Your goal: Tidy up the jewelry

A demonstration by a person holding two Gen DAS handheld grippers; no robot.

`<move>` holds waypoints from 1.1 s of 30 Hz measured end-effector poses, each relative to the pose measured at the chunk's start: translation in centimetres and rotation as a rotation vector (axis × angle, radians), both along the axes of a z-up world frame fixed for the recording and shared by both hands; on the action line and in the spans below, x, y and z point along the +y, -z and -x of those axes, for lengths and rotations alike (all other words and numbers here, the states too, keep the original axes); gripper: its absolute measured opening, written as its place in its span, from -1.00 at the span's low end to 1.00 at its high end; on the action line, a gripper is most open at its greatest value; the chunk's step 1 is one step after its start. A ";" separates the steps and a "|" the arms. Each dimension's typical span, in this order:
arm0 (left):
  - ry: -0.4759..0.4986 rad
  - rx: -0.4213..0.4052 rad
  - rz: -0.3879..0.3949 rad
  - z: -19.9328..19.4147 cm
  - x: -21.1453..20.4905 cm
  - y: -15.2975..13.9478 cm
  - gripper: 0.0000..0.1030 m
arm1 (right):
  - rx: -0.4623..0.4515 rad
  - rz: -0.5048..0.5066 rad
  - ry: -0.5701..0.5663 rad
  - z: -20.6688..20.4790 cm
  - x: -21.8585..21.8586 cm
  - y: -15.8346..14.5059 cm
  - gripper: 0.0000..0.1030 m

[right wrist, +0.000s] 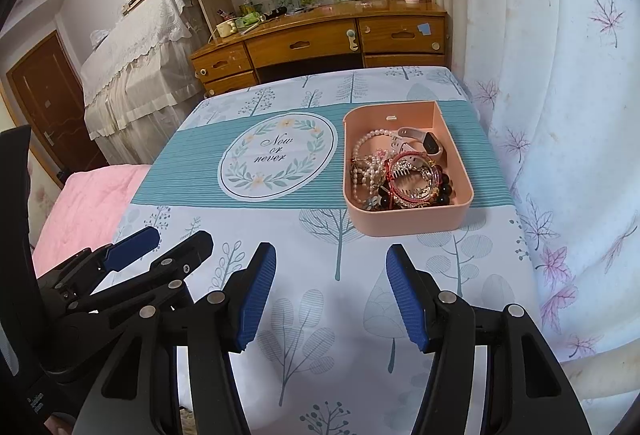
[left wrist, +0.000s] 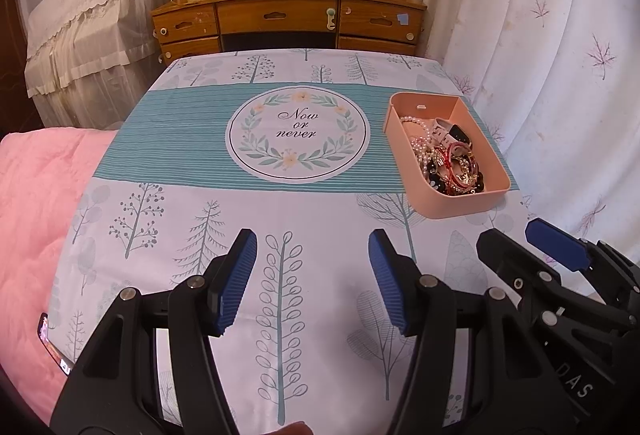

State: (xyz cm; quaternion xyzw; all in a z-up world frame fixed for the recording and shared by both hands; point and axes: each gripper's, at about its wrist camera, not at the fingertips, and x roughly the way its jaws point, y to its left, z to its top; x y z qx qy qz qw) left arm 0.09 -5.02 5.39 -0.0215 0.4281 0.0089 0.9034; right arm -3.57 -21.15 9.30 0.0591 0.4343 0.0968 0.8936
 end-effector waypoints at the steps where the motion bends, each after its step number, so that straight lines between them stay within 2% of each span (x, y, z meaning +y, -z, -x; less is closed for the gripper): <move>1: 0.000 -0.001 -0.001 0.0 0.0 0.0 0.08 | -0.002 0.000 0.000 0.0 0.0 0.0 0.14; 33: -0.007 -0.005 -0.006 -0.1 0.4 -0.1 0.08 | -0.009 -0.002 0.000 -0.1 0.0 -0.1 0.13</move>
